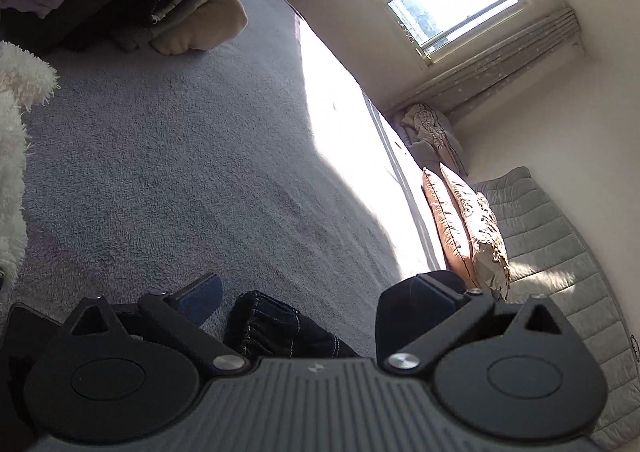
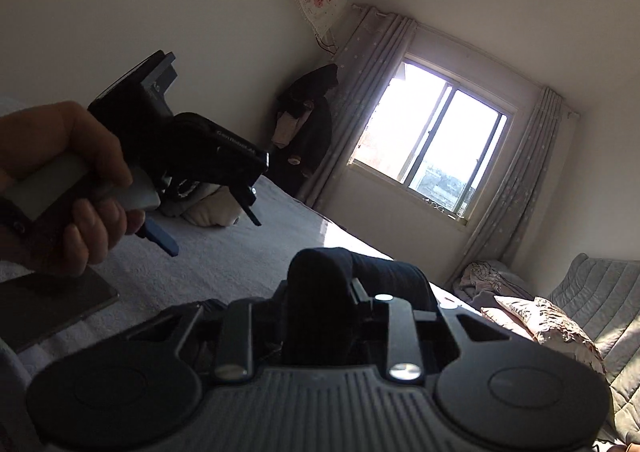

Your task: Fold clothes

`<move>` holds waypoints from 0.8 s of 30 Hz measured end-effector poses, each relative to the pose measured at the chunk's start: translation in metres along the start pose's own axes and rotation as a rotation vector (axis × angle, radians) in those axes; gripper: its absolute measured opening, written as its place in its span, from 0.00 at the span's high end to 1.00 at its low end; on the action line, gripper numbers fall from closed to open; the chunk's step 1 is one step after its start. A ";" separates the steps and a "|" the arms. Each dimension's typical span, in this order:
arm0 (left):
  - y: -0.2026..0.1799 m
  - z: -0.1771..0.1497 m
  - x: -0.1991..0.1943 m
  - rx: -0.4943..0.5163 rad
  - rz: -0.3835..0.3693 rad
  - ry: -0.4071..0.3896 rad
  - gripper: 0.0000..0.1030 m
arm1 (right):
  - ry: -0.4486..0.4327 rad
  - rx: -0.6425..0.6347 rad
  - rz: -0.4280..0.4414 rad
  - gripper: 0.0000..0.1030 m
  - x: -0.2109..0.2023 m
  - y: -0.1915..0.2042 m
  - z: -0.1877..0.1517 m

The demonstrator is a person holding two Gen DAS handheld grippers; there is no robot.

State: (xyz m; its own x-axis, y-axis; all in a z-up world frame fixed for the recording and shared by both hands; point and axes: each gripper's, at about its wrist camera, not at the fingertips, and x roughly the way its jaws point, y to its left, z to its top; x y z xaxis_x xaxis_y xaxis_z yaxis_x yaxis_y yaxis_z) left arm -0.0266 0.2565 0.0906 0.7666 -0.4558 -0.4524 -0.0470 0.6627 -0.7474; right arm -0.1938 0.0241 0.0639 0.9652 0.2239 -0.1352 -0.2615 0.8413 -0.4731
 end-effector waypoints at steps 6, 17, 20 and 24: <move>-0.002 -0.004 -0.001 0.065 0.033 0.040 0.00 | 0.074 -0.064 0.128 0.73 0.042 0.079 -0.015; -0.023 -0.026 0.026 0.286 0.069 0.145 0.00 | 0.049 0.066 0.342 0.41 -0.010 0.014 -0.026; -0.030 -0.036 0.033 0.363 0.080 0.153 0.01 | 0.080 0.102 0.318 0.38 -0.018 -0.023 -0.034; -0.037 -0.047 0.051 0.438 0.137 0.178 0.02 | 0.141 0.109 0.246 0.34 -0.014 -0.073 -0.052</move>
State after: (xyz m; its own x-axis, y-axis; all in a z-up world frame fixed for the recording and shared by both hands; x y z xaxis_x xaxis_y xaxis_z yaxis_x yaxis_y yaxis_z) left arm -0.0159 0.1810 0.0722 0.6490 -0.4159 -0.6371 0.1634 0.8940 -0.4173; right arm -0.1881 -0.0662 0.0555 0.8606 0.3633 -0.3570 -0.4773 0.8197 -0.3165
